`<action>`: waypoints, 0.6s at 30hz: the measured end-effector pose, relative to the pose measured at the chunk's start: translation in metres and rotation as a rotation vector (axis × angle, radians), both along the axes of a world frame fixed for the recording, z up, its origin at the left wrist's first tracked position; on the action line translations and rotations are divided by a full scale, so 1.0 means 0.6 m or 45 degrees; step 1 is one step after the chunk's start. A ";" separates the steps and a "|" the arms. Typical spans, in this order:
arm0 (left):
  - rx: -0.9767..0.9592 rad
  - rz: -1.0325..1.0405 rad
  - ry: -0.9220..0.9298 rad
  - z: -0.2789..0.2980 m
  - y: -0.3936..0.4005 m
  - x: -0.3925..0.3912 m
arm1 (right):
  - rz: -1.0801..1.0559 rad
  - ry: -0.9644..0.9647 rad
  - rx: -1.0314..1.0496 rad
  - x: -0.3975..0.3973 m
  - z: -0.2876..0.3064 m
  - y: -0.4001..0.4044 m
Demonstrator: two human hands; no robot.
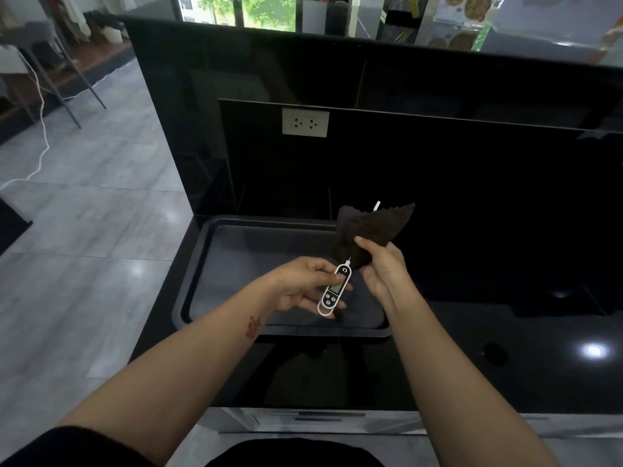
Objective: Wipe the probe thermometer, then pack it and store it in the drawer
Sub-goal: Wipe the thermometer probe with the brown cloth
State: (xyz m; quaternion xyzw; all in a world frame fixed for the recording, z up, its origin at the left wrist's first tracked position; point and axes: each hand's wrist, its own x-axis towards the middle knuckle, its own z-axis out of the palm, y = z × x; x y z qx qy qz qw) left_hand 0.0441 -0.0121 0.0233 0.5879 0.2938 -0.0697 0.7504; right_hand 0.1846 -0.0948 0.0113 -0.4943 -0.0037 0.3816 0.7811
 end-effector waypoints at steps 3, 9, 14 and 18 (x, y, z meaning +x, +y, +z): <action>0.012 0.004 0.016 0.000 -0.001 -0.002 | -0.088 -0.021 -0.029 0.020 0.006 0.003; 0.078 0.056 0.028 0.001 0.009 -0.007 | -0.051 -0.021 -0.059 -0.008 -0.010 0.002; 0.067 0.008 0.055 -0.003 0.016 -0.021 | -0.049 -0.048 -0.095 -0.007 -0.011 -0.005; 0.085 -0.032 0.048 0.004 0.020 -0.020 | -0.148 -0.026 -0.077 0.009 -0.001 0.001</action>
